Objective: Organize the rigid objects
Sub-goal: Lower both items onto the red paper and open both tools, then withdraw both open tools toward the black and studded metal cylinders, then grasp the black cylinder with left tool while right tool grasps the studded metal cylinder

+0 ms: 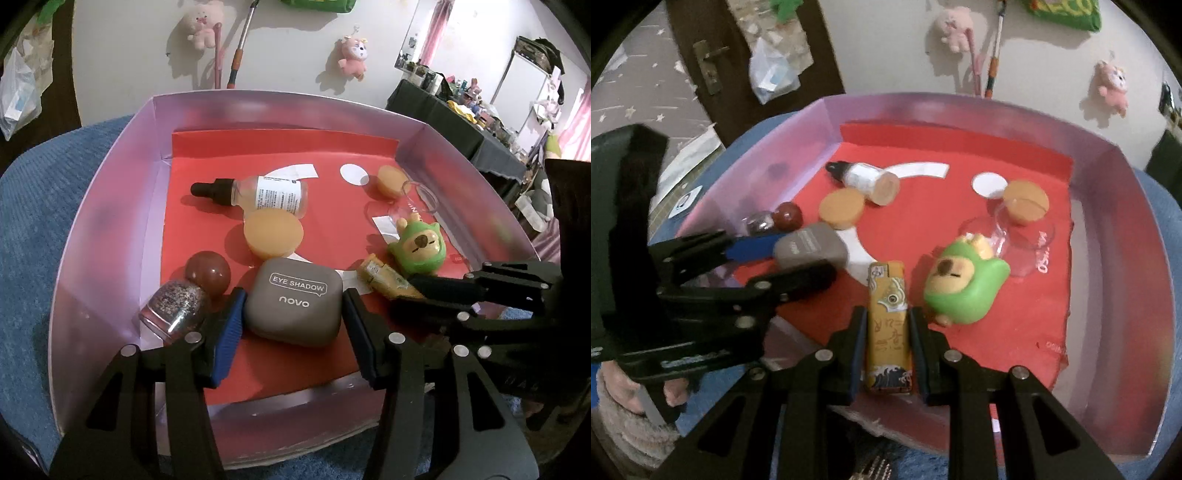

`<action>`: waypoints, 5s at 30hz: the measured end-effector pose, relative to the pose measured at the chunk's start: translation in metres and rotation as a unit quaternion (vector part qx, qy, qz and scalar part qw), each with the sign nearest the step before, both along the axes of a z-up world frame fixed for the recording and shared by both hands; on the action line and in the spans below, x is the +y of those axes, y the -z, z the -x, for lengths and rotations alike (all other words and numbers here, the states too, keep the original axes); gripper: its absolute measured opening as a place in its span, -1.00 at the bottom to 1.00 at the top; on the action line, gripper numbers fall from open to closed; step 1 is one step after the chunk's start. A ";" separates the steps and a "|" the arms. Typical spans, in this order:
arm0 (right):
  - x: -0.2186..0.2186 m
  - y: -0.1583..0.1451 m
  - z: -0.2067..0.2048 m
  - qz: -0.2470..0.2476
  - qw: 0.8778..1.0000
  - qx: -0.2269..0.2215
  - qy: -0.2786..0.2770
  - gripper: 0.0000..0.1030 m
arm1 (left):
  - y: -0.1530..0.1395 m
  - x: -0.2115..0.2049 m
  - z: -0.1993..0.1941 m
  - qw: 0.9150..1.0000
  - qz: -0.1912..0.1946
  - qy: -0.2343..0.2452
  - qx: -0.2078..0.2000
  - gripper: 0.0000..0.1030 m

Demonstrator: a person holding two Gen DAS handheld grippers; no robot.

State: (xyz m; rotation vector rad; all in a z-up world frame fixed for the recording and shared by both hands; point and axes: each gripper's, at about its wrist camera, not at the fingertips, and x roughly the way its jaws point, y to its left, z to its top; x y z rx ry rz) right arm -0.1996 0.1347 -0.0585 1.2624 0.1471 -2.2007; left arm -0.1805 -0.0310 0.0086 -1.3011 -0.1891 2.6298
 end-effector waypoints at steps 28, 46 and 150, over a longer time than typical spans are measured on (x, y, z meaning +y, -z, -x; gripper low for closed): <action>-0.005 0.001 0.002 -0.040 0.999 0.031 0.006 -0.51 | 0.001 0.005 -0.004 1.000 0.015 -0.003 0.000 -0.01; -0.003 -0.001 0.002 -0.032 0.999 0.032 0.009 -0.49 | 0.001 0.006 -0.004 1.000 0.013 -0.010 -0.004 0.00; 0.047 0.010 -0.104 -0.001 0.997 0.079 0.022 0.04 | -0.024 0.070 -0.082 0.996 -0.009 0.079 0.034 0.89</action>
